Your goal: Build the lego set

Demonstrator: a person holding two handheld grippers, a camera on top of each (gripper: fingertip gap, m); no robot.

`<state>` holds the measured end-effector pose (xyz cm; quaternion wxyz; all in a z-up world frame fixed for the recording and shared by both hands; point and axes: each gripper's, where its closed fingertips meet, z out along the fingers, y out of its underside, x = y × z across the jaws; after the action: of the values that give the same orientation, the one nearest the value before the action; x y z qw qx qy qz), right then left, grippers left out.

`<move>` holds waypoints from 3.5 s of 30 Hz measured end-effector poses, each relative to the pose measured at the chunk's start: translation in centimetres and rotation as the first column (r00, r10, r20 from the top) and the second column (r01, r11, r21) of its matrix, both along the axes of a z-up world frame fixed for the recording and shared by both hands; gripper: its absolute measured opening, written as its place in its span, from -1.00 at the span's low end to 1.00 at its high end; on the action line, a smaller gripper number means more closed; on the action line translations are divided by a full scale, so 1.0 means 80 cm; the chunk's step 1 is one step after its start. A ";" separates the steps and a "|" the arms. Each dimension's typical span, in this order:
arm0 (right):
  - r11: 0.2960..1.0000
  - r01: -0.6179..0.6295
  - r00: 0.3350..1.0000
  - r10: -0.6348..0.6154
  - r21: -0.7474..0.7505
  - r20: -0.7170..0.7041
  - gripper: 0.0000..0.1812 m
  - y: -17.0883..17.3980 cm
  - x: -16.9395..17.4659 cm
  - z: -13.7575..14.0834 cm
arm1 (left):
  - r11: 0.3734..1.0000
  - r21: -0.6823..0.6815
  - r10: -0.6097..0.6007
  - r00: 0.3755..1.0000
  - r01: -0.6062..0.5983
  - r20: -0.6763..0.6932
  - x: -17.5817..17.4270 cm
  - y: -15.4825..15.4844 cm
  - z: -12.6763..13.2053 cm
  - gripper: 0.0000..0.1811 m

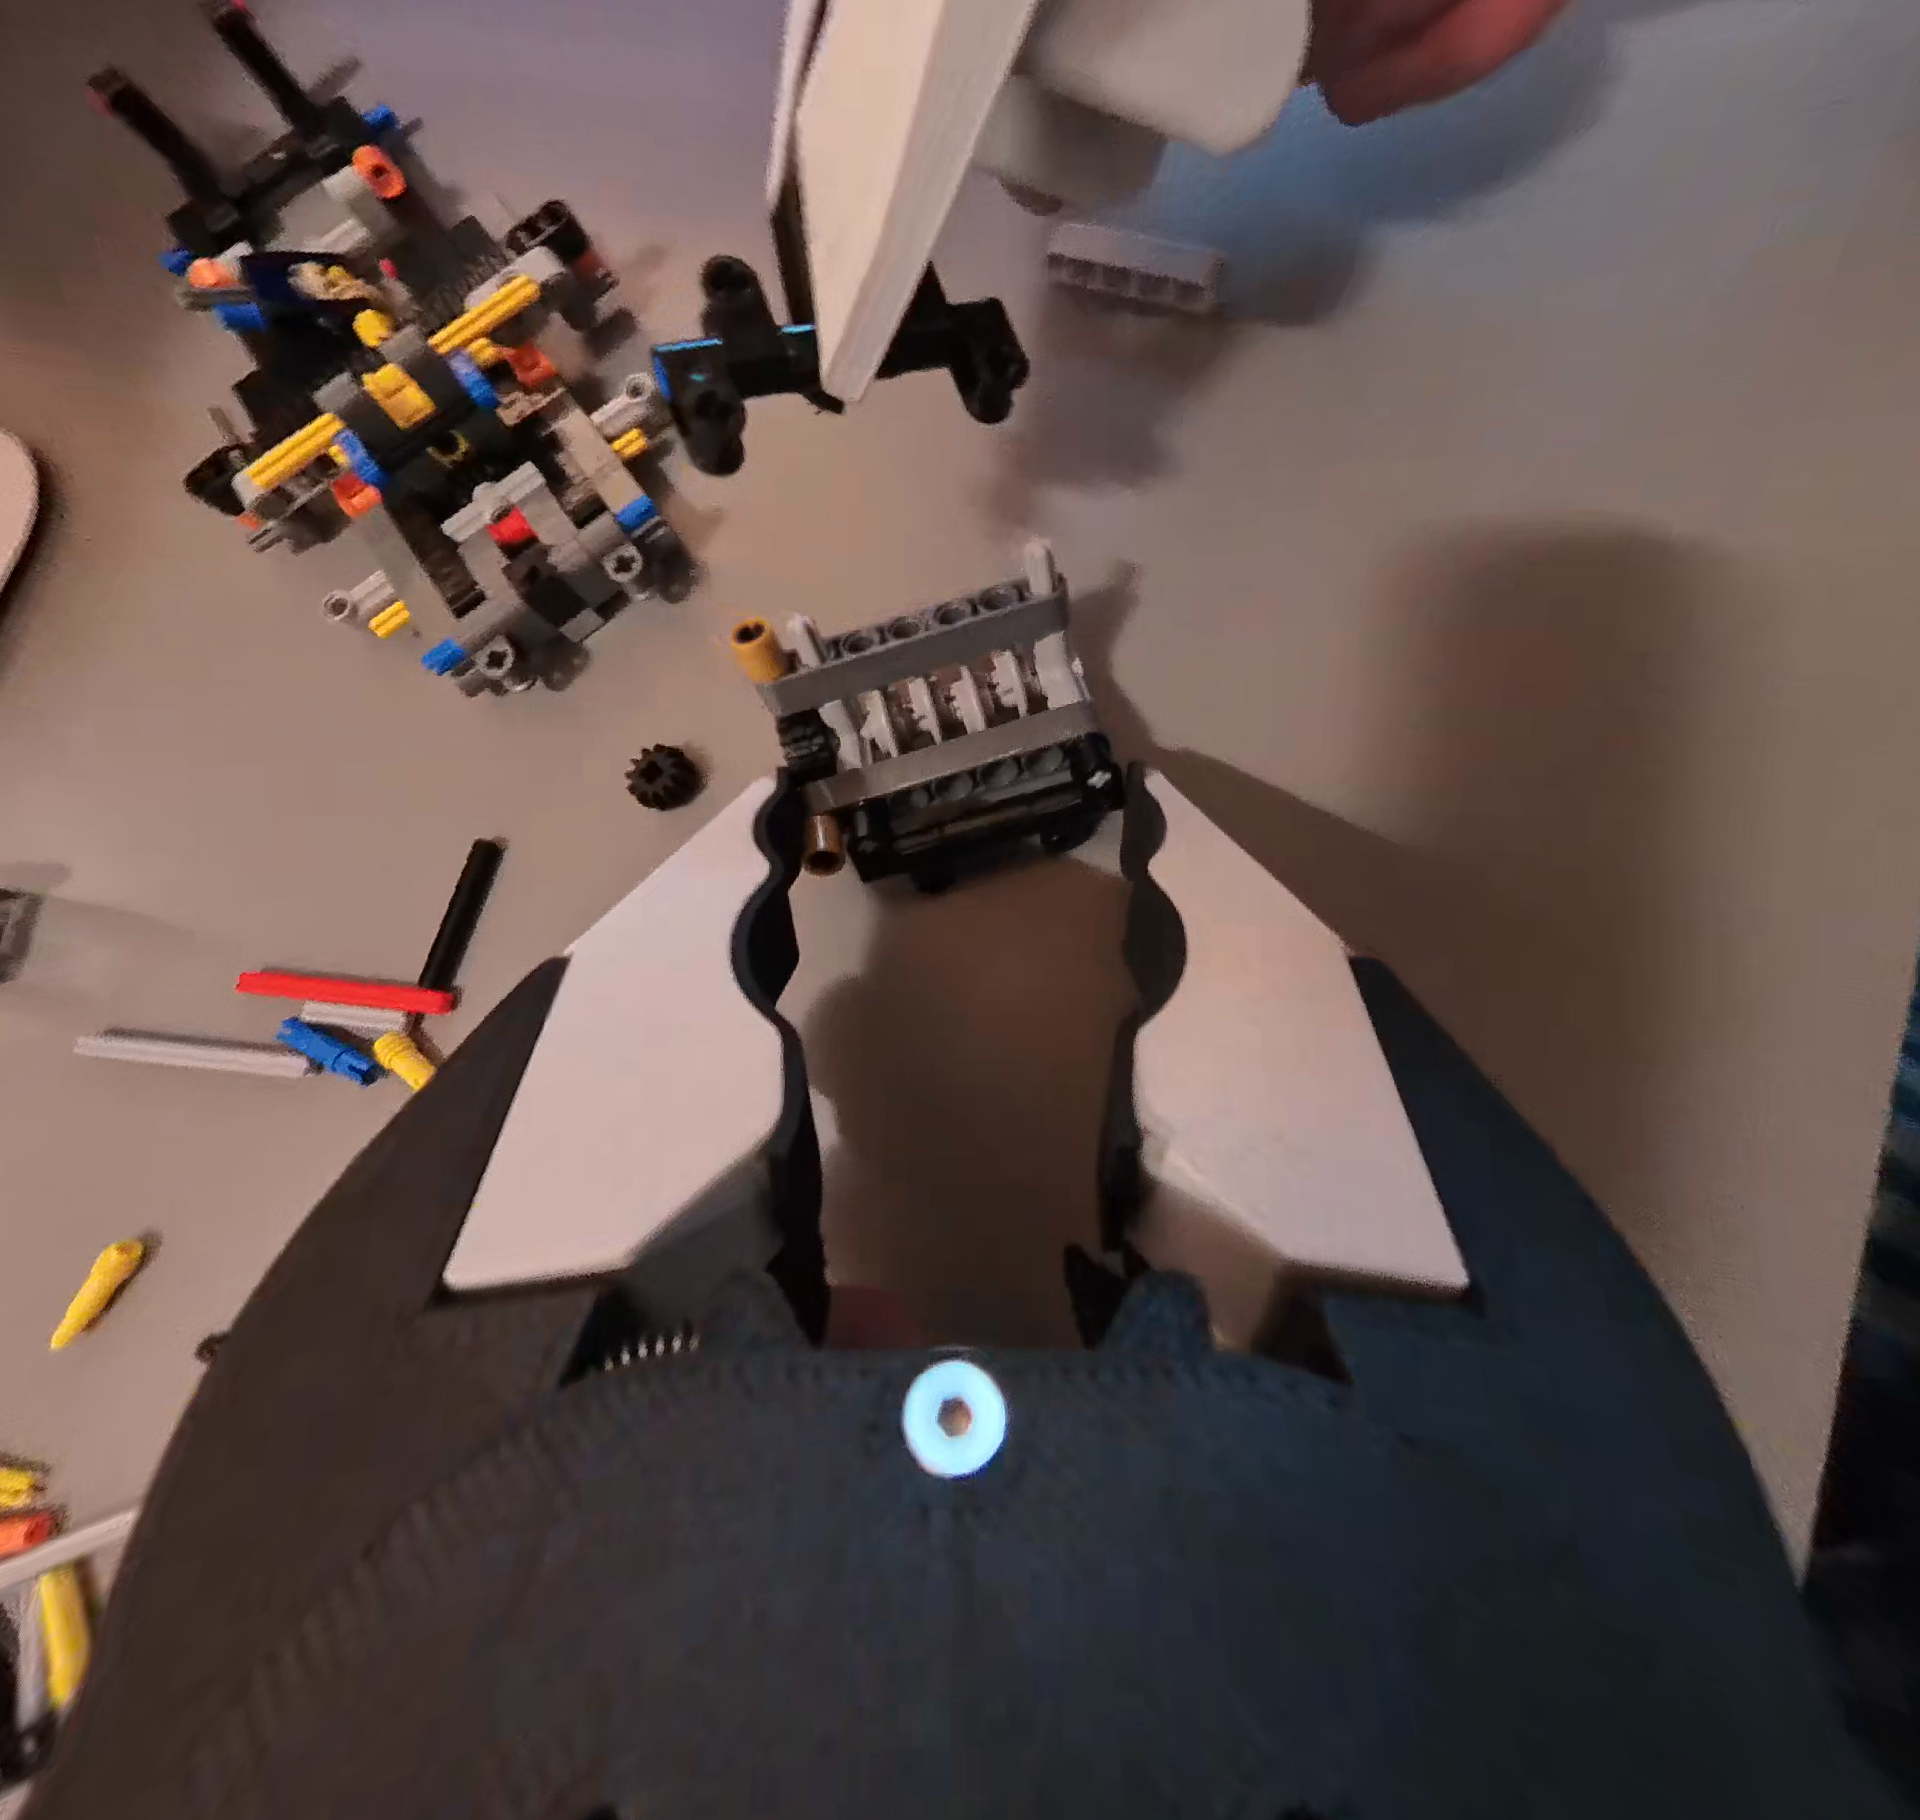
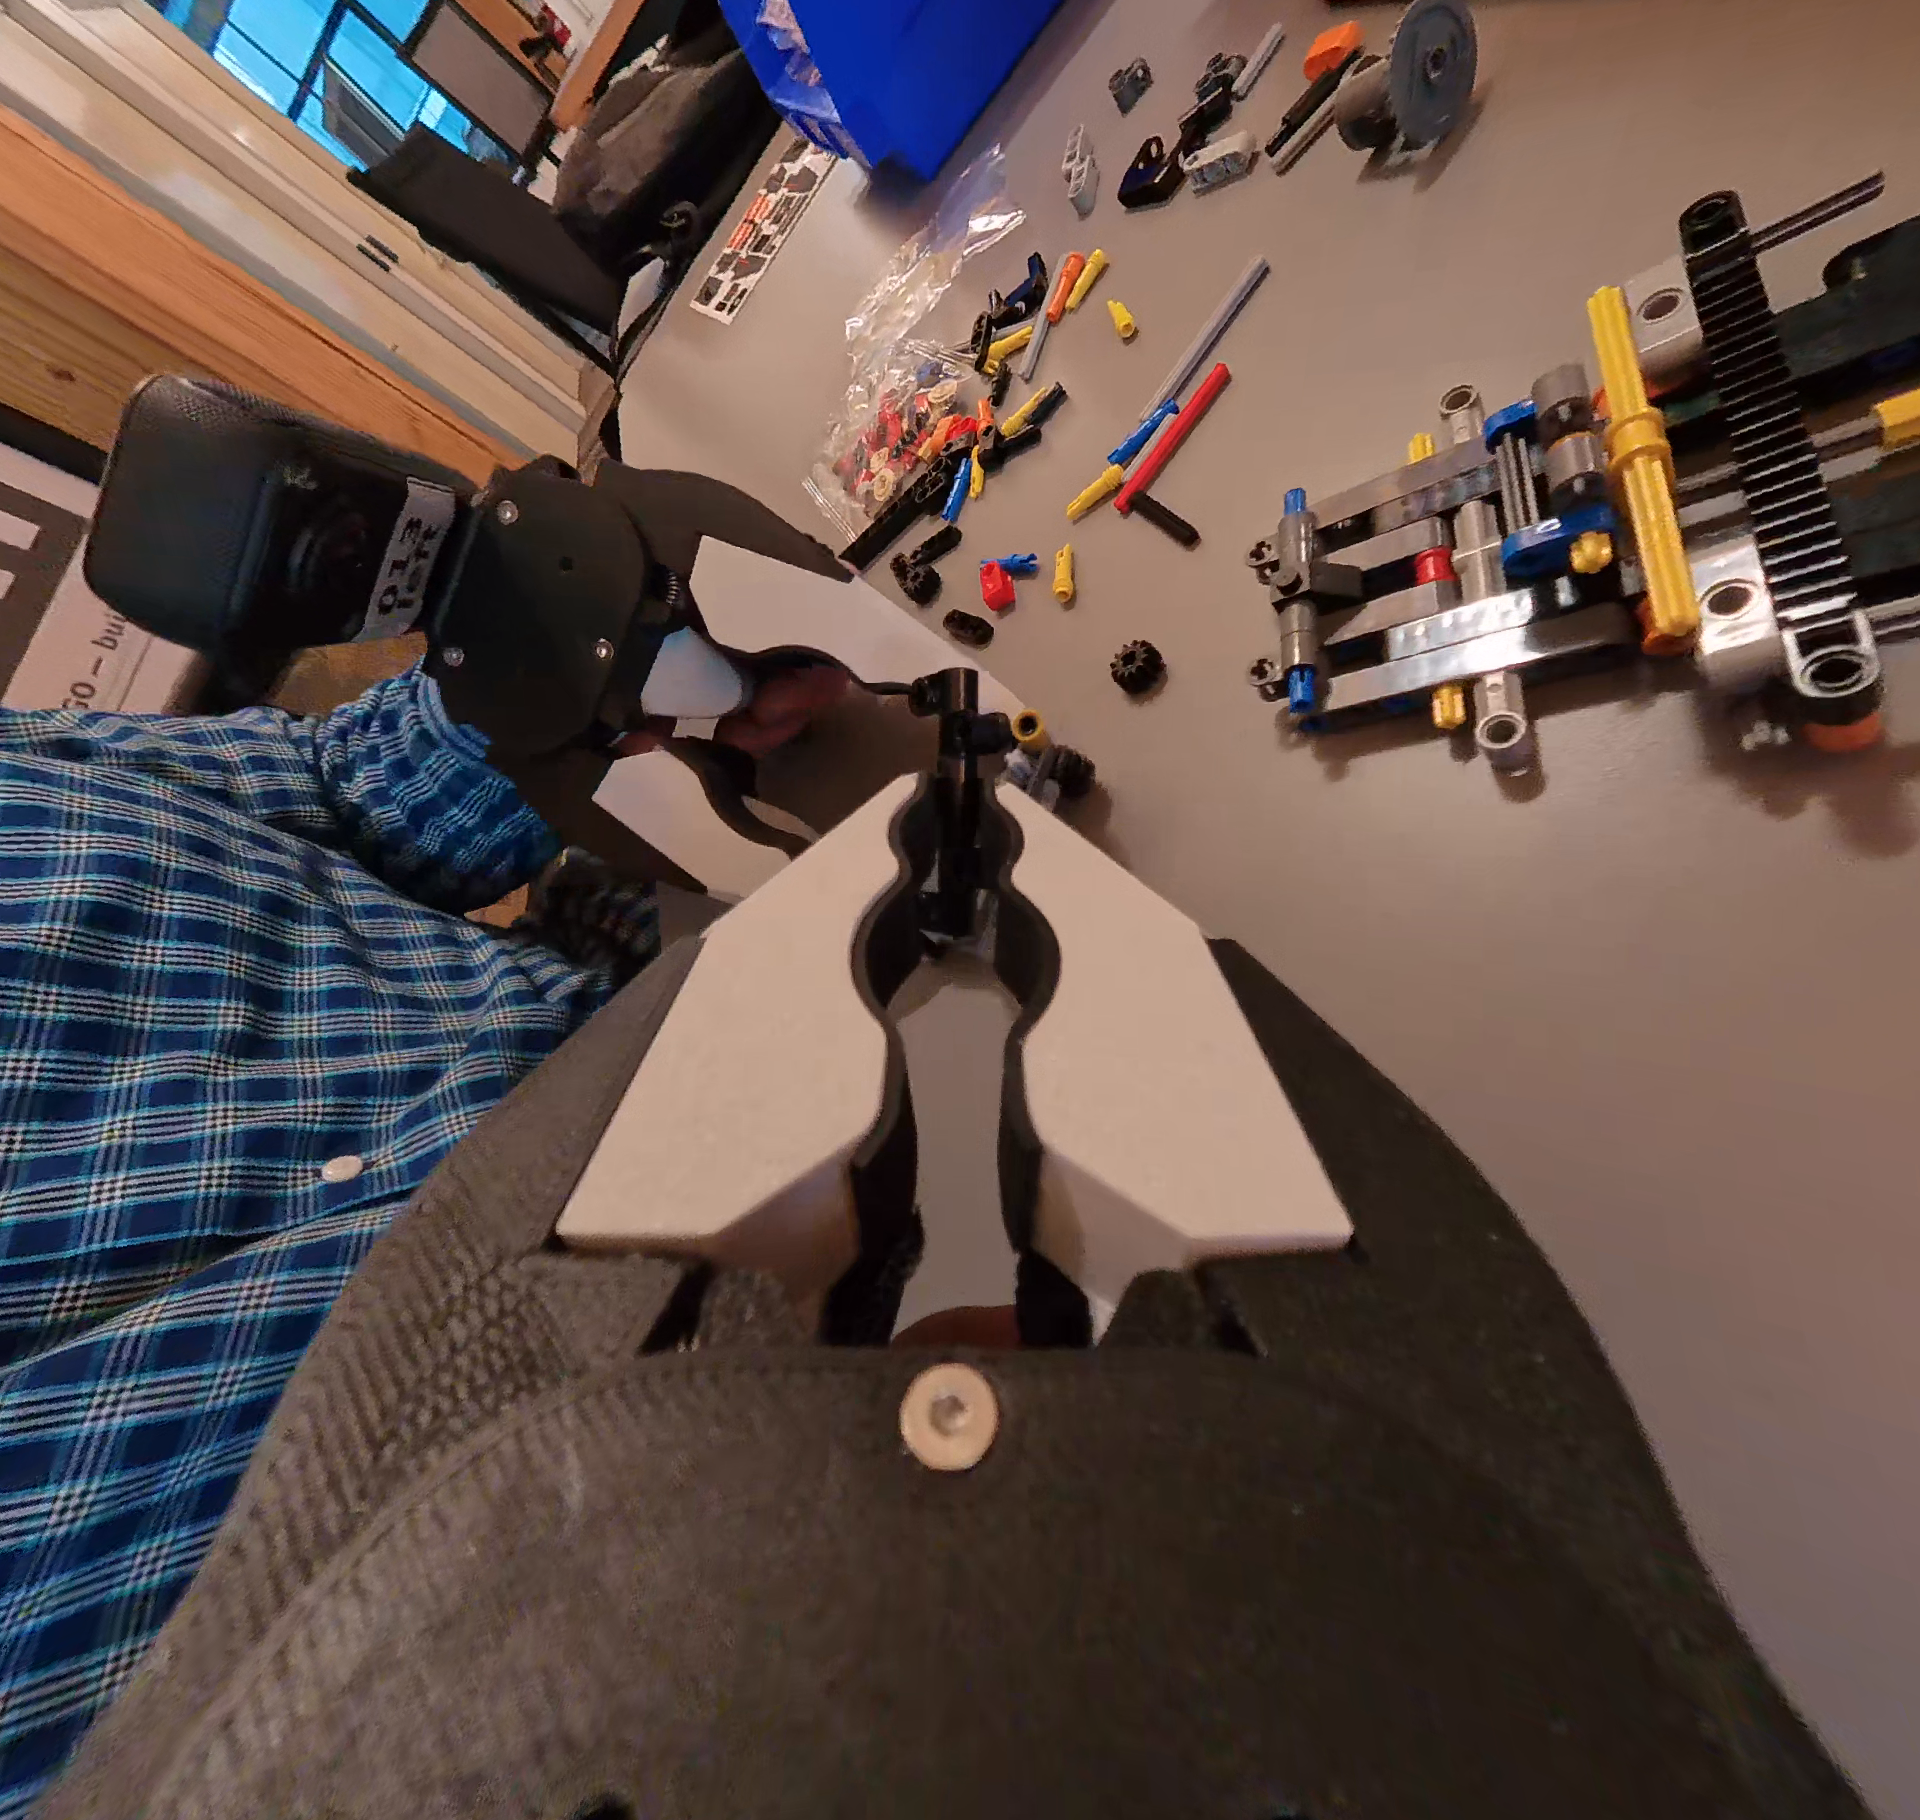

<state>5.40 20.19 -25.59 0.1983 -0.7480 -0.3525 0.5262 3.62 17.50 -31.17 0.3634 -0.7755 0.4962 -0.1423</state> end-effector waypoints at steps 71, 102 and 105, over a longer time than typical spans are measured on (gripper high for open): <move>0.812 0.292 0.933 -0.359 -0.505 -0.037 -0.79 -0.044 -0.017 -0.036 | 0.985 0.058 -0.165 0.986 0.164 0.013 -0.002 -0.022 0.003 -0.33; 0.893 0.295 0.950 -0.311 -0.340 0.008 -0.86 -0.022 -0.023 -0.038 | 0.985 0.042 -0.167 0.986 0.166 0.015 -0.001 -0.023 0.001 -0.33; 0.906 0.293 0.953 -0.304 -0.304 0.014 -0.86 -0.022 -0.023 -0.038 | 0.985 0.042 -0.167 0.986 0.166 0.015 -0.001 -0.023 0.001 -0.33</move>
<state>3.56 18.42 -28.59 0.1653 -0.8056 -0.1458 0.5499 3.52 15.68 -31.09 0.3704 -0.7224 0.5587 -0.1695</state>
